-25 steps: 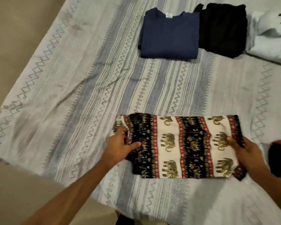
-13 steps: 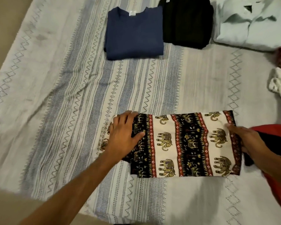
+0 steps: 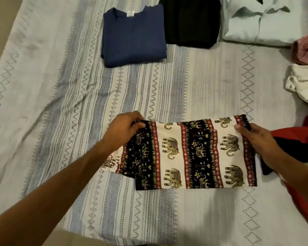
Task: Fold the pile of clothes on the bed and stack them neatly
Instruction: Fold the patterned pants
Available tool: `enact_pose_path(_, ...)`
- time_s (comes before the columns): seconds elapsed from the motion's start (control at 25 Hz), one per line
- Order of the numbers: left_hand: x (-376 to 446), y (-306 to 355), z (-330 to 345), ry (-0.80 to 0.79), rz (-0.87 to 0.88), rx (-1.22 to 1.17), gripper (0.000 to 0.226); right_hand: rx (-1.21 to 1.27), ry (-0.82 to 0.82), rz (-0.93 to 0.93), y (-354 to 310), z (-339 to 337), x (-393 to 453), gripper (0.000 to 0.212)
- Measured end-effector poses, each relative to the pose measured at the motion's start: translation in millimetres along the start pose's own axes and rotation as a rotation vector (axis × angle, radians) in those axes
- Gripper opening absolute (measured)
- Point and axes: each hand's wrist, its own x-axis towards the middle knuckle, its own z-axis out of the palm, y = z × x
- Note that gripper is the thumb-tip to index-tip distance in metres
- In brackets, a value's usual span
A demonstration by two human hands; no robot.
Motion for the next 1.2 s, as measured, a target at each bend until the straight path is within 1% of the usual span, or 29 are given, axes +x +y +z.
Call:
enact_pose_path(0.08, 12.3, -3.5, -0.2, 0.015, -0.057, -0.083, 0.019, -0.017, 0.006, 0.006, 0.5, 0.2, 0.4, 0.032)
enact_pose_path(0.16, 15.3, -7.7, 7.8, 0.017, -0.094, -0.068, 0.016, -0.013, -0.001, 0.006, 0.9, -0.3, 0.6, 0.033)
enact_pose_path(0.24, 8.5, -8.7, 17.0, 0.071, -0.124, -0.073, 0.017, -0.011, -0.014, 0.016, 0.9, -1.8, 0.8, 0.034)
enact_pose_path(0.28, 2.1, -5.5, 21.4, 0.129, -0.122, -0.039, 0.023, -0.015, -0.022, 0.019, 1.2, -2.5, -0.1, 0.034)
enact_pose_path(0.36, -13.6, 8.6, 29.7, 0.244, -0.036, 0.169, 0.046, -0.042, -0.017, 0.016, 3.4, -2.3, -1.1, 0.035)
enact_pose_path(0.4, -22.4, 19.2, 33.5, 0.218, 0.048, 0.282, 0.056, -0.058, -0.005, 0.005, 3.8, -2.3, -2.7, 0.036)
enact_pose_path(0.44, -30.5, 27.5, 39.3, 0.113, 0.156, 0.375, 0.064, -0.078, 0.014, -0.01, 2.8, -1.4, -5.2, 0.036)
enact_pose_path(0.48, -38.3, 32.5, 47.6, -0.028, 0.258, 0.453, 0.069, -0.103, 0.036, -0.032, 0.3, -0.2, -8.7, 0.037)
enact_pose_path(0.52, -46.8, 33.2, 58.1, -0.167, 0.32, 0.519, 0.071, -0.138, 0.066, -0.058, -3.9, 1.5, -13.5, 0.037)
enact_pose_path(0.56, -54.9, 29.0, 70.0, -0.26, 0.334, 0.563, 0.073, -0.176, 0.094, -0.09, -11.1, 4.9, -20.5, 0.036)
enact_pose_path(0.6, -61.7, 22.5, 80.5, -0.282, 0.316, 0.574, 0.075, -0.213, 0.117, -0.126, -20.0, 8.8, -29.0, 0.033)
enact_pose_path(0.68, -69.9, 10.4, 88.4, -0.218, 0.269, 0.527, 0.075, -0.29, 0.134, -0.212, -44.3, 21.0, -50.9, 0.026)
enact_pose_path(0.76, -75.6, 7.3, 82.7, -0.168, 0.259, 0.362, 0.068, -0.351, 0.118, -0.272, -72.6, 37.4, -76.3, 0.02)
enact_pose_path(0.8, -80.6, 7.2, 75.1, -0.144, 0.253, 0.23, 0.062, -0.359, 0.083, -0.278, -85.0, 50.5, -90.1, 0.019)
enact_pose_path(0.88, -91.4, 4.2, 57.6, -0.109, 0.156, -0.092, 0.048, -0.352, 0.002, -0.307, -102.4, 86.7, -115.1, 0.017)
enact_pose_path(0.92, -95.3, 3.3, 48.7, -0.098, 0.047, -0.287, 0.042, -0.342, -0.042, -0.324, -108.1, 110.1, -126.1, 0.016)
enact_pose_path(0.96, -97.2, 2.1, 40.7, -0.1, -0.103, -0.531, 0.041, -0.295, -0.104, -0.322, -113.5, 136.2, -137.7, 0.018)
enact_pose_path(1.0, -97.5, 3.4, 31.4, -0.108, -0.268, -0.806, 0.047, -0.224, -0.19, -0.29, -115.0, 162.3, -145.6, 0.02)
enact_pose_path(1.04, -96.1, 3.1, 23.4, -0.117, -0.433, -1.069, 0.058, -0.17, -0.296, -0.237, -115.6, 186.0, -152.5, 0.023)
enact_pose_path(1.08, -94.8, -1.3, 19.3, -0.121, -0.563, -1.283, 0.069, -0.199, -0.386, -0.21, -111.6, 207.0, -155.0, 0.026)
enact_pose_path(1.12, -93.9, -5.4, 14.0, -0.139, -0.635, -1.424, 0.076, -0.324, -0.441, -0.229, -105.7, 223.6, -156.1, 0.032)
enact_pose_path(1.16, -93.1, -11.5, 12.2, -0.158, -0.647, -1.477, 0.08, -0.515, -0.458, -0.286, -92.3, 233.7, -152.7, 0.039)
enact_pose_path(1.2, -92.8, -15.2, 11.1, -0.179, -0.635, -1.449, 0.079, -0.74, -0.427, -0.353, -76.0, 237.3, -150.1, 0.045)
